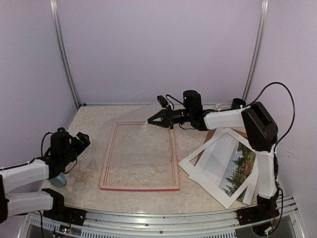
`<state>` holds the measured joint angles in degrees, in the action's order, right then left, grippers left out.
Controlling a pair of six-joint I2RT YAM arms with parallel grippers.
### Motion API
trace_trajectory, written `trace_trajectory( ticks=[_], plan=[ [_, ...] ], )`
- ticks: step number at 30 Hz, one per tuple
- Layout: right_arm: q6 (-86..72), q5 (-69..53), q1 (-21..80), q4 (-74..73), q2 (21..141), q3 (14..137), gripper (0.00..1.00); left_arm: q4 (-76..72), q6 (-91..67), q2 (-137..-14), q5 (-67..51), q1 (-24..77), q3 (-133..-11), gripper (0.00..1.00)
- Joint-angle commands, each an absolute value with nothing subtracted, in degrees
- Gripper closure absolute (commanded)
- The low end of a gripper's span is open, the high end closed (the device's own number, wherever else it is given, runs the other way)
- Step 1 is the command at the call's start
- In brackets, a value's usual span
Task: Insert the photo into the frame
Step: Place the glass panel at the frame body.
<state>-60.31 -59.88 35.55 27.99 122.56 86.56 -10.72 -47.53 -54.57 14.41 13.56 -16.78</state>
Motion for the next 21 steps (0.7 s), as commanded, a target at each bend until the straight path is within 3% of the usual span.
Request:
trace_trajectory(
  ticks=[1,8,21],
  plan=[
    [-55.19,-56.44,35.97,26.14,125.42,84.24,1.00,-21.93,-45.75,-56.73,11.83,12.55,-13.90,0.01],
    [-50.18,-53.66,36.03,21.37,128.41,81.29,0.99,-26.45,-45.55,-57.44,9.29,11.78,-12.36,0.01],
    [-50.89,-53.02,36.10,20.23,128.88,77.62,0.98,-30.45,-50.70,-52.82,16.01,12.22,-3.93,0.01]
  ],
)
